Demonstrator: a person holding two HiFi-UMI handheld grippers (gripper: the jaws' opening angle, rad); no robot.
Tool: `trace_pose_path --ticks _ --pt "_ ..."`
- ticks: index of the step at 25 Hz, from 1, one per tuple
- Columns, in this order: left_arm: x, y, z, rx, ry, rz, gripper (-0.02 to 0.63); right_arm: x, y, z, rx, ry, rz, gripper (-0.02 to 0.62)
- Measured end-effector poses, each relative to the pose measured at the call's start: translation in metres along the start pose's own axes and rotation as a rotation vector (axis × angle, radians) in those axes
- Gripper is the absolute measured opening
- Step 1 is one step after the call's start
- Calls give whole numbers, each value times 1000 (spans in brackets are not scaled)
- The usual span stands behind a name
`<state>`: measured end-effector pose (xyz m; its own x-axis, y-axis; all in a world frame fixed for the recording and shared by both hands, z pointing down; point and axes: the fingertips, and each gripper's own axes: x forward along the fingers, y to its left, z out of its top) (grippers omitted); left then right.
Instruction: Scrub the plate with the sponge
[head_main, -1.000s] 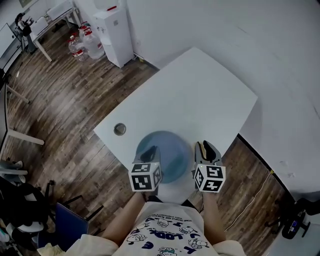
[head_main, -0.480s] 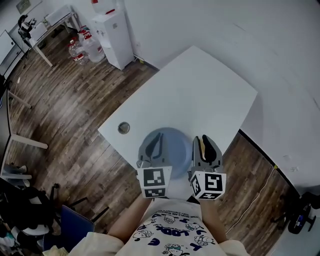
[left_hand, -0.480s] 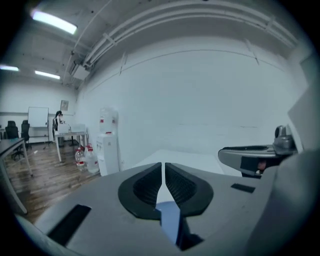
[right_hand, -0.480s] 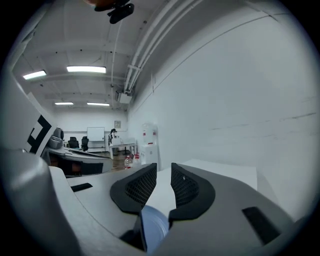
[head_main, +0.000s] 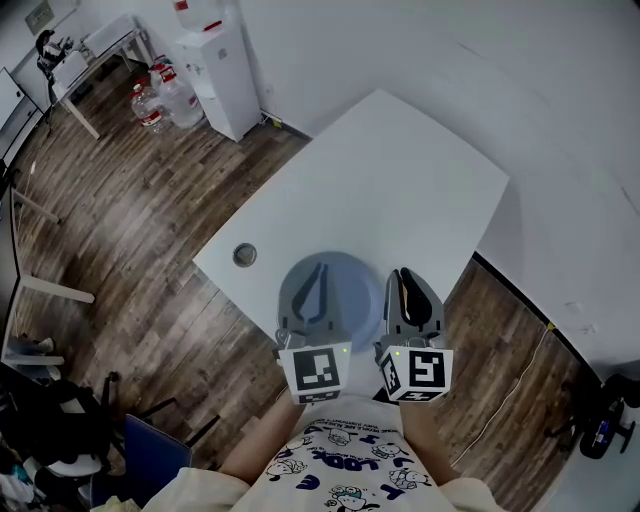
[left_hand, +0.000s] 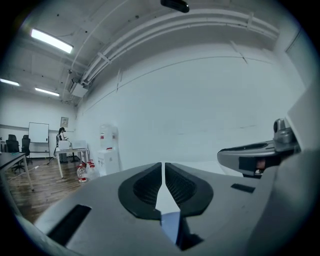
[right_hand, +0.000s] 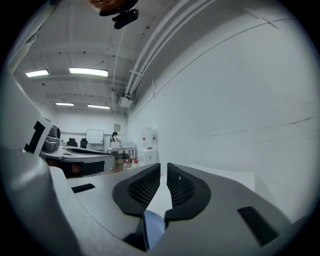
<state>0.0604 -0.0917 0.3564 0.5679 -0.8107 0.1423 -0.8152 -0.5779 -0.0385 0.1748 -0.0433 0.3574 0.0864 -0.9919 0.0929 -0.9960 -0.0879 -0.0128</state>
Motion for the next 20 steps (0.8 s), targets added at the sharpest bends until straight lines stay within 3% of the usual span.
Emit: trace_pose_path --ticks 20 --pt "12 -23 6 60 -16 -68 29 -3 -16 6 -2 -12 -69 46"
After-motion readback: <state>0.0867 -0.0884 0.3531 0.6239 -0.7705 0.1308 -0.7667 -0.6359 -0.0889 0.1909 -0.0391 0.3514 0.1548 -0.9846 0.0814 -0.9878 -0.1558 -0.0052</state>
